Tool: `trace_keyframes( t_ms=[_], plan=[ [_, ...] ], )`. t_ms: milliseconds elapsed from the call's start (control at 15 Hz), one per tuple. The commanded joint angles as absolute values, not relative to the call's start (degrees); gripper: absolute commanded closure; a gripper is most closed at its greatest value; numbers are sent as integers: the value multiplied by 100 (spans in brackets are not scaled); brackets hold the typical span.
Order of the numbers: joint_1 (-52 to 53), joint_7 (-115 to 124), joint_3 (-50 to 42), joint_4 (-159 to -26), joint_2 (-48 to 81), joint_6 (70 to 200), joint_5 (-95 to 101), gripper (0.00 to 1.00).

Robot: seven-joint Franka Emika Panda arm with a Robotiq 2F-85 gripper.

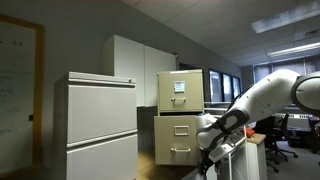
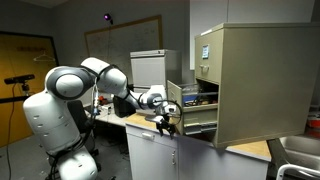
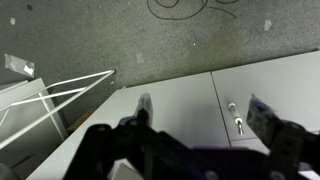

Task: Close the open bottom drawer on the beige cabinet

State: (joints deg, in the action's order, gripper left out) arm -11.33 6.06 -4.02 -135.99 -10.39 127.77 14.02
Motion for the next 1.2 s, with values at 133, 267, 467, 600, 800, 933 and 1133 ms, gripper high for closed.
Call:
trace_keyframes(
  t_ms=[133,267,467,600,800,933,1133],
  plan=[
    [-1062,695,-433,-13341,-1347,12533,1581,0],
    [-1093,786,-402,-13245,-1432,12504,1746,27],
    [-1118,847,-368,-12983,-1444,12466,2044,51],
    [-1121,929,-322,-12737,-1349,12454,2310,66],
    [-1155,1416,-156,-12296,-1129,12512,3102,89],
    [-1132,1738,-53,-12028,-949,12505,3628,100],
    [-1032,2005,-45,-11661,-573,12674,4094,100]
  ],
)
